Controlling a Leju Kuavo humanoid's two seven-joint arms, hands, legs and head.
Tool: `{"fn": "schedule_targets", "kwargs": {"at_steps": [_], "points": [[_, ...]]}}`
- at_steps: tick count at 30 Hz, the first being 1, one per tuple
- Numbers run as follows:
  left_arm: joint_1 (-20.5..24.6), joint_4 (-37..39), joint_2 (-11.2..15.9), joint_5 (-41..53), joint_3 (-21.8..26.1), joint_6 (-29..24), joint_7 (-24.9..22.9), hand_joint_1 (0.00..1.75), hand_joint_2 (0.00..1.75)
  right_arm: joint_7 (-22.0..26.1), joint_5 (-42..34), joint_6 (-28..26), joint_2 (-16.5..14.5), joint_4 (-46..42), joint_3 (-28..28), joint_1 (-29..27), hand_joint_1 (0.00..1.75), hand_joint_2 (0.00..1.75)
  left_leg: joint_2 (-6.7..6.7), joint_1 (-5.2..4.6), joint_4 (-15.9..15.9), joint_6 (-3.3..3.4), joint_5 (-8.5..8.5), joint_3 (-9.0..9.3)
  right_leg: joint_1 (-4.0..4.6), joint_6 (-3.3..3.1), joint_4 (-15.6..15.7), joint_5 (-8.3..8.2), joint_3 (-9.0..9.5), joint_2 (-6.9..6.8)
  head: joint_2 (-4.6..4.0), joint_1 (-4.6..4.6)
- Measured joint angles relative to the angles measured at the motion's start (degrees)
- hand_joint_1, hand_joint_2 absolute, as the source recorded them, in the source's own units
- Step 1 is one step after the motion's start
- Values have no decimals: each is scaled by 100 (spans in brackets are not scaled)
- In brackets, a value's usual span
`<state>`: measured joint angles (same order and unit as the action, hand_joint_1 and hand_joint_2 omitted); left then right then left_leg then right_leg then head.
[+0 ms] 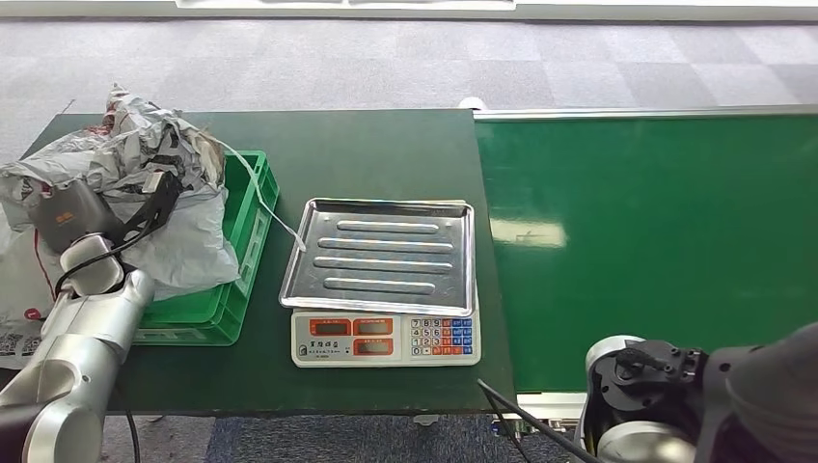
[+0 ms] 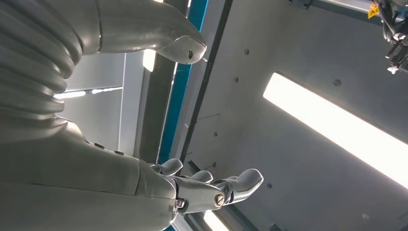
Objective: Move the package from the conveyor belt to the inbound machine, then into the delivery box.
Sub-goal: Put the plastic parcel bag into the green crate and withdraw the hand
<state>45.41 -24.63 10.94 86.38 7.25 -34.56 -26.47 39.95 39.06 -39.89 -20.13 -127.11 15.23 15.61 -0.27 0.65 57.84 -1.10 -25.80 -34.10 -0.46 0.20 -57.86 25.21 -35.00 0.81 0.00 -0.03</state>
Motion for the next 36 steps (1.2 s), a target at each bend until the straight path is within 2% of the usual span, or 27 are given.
{"fn": "schedule_targets", "kwargs": {"at_steps": [2,6,8,10,12,13,14,16,18,19,20,22,24,28,30,34,36], "points": [[19,61,21,3,7,20,-18,175,175,-1,3,-1,0,-14,0,-2,0,175,0,0,0,0,0,0,0,-2,0,-1,-1,0,0,1],[36,168,102,-14,107,-23,-56,0,175,-15,66,0,1,-57,12,-11,0,175,3,5,0,-1,0,1,1,-4,0,-3,-2,1,0,1],[35,211,166,-92,245,-215,27,0,87,-31,101,0,2,-91,21,-23,0,175,6,7,0,-3,-1,1,2,-5,0,-3,-4,3,0,1],[-12,127,214,-277,429,-411,319,0,0,-49,126,-1,7,-119,28,-37,0,175,6,8,0,-4,-2,1,4,-6,0,-3,-5,4,0,0],[-166,-311,182,-560,675,-488,948,0,0,-67,137,-2,12,-125,40,-44,0,175,6,7,0,-4,-1,-1,6,-6,0,-3,-10,6,0,0],[-264,-652,101,-727,858,-498,1455,0,0,-73,137,-1,14,-123,47,-45,0,175,4,7,1,-4,-1,-3,7,-6,0,-3,-12,5,0,1],[-341,-1045,-22,-951,1079,-512,2151,0,0,-77,131,-1,14,-121,53,-43,0,175,1,7,2,-4,0,-7,7,-6,0,-3,-14,3,0,-1],[-386,-1771,-367,-1653,1663,-538,3929,0,0,-79,116,0,15,-113,65,-39,0,175,-2,6,4,-2,0,-13,2,-4,0,-4,-14,-1,0,-3],[-338,-2329,-738,-2968,2189,-484,5627,0,0,-79,97,0,15,-101,83,-35,0,175,6,-2,4,2,-3,-11,-10,1,1,-7,-14,4,0,-1],[-325,-2585,-911,-3788,2333,-404,6173,0,0,-79,88,0,15,-95,93,-34,0,175,13,-7,5,4,-5,-9,-14,3,1,-9,-15,8,0,-1],[-333,-2845,-1066,-4579,2383,-305,6500,0,0,-79,79,0,15,-89,104,-34,0,175,17,-11,5,6,-6,-8,-16,5,1,-10,-15,12,0,-1],[-408,-3397,-1327,-5658,2316,-130,6663,0,0,-80,68,0,15,-80,122,-34,0,175,17,-14,5,7,-7,-7,-16,6,2,-10,-13,12,0,-1],[-542,-3924,-1515,-6058,2165,-56,6626,0,0,-81,66,0,15,-76,131,-34,0,175,12,-13,5,7,-7,-8,-15,6,2,-9,-12,9,0,-1],[-806,-4757,-1707,-6540,1782,97,6507,0,0,-83,66,0,15,-75,131,-37,0,175,13,-12,4,7,-7,-6,-15,5,2,-9,-12,8,0,-1],[-945,-5130,-1758,-7128,1589,477,6483,0,0,-83,61,0,15,-75,131,-37,0,175,15,-11,4,7,-7,-5,-14,4,2,-8,-12,9,0,-1],[-1280,-5870,-1829,-8073,1178,1303,6396,0,175,-79,12,0,15,-73,132,-39,0,175,13,-10,4,6,-7,-6,-10,3,2,-8,-12,8,0,0],[-1450,-6188,-1841,-8345,984,1660,6277,0,175,-56,-164,0,16,-69,151,-53,0,175,14,-10,4,6,-7,-6,-10,3,2,-7,-12,8,0,0]]}}
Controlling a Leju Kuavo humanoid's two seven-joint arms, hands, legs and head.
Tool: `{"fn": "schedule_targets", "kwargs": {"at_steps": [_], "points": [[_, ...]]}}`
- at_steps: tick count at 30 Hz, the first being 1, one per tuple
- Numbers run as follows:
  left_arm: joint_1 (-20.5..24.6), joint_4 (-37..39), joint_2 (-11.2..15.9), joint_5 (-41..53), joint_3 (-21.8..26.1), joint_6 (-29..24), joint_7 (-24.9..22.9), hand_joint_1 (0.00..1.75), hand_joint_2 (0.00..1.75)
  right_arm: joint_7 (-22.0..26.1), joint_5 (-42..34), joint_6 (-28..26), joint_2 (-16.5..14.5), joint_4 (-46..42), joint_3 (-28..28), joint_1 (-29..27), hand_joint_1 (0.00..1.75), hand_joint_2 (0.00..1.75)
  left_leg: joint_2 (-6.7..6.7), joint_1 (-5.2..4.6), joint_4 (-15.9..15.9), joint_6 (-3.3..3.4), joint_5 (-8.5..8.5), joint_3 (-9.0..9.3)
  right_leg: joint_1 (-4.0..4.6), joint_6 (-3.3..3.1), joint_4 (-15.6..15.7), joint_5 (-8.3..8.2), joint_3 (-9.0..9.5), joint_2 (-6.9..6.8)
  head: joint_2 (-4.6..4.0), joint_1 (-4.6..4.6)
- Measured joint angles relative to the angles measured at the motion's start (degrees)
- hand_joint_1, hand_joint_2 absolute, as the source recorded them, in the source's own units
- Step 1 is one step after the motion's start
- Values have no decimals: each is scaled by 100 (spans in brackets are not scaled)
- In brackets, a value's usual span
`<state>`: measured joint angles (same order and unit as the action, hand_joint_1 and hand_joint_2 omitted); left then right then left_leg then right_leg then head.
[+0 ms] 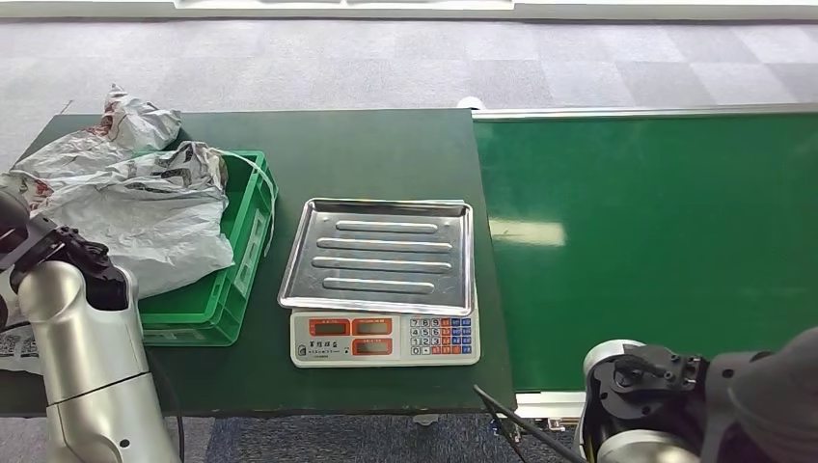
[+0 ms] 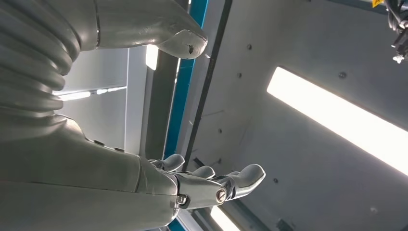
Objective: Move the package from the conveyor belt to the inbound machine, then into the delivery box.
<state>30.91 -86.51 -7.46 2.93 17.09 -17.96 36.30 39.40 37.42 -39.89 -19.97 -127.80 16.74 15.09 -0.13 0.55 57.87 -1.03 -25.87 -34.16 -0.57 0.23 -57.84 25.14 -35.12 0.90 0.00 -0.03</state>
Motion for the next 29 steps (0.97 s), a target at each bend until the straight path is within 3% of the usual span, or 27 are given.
{"fn": "schedule_targets", "kwargs": {"at_steps": [3,7,13,19,29], "points": [[-364,-508,-1,-452,-423,978,-163,0,175,50,-880,1,35,70,115,-81,0,175,-2,-1,0,1,-2,0,-1,2,0,4,3,-1,0,1],[-950,-1002,-1,-578,-1130,2304,-37,0,175,46,-2362,3,181,406,331,-333,0,175,-12,-3,0,5,-6,-1,-7,10,0,12,9,-6,0,0],[-1602,-1312,-90,-173,-1972,3033,292,0,175,54,-3335,69,348,880,540,-607,0,175,-14,-5,0,8,-11,0,-7,10,1,13,8,-7,0,0],[-2271,-1598,-353,-469,-2776,3150,388,0,175,55,-3599,31,442,1179,571,-814,0,175,-14,-5,0,8,-15,-2,-7,11,1,16,7,-8,0,-1],[-2554,-1753,-523,-520,-3036,3149,389,0,175,56,-3556,24,472,1278,571,-905,0,175,-14,-4,-1,7,-19,0,-5,10,1,17,9,-8,0,0]]}}
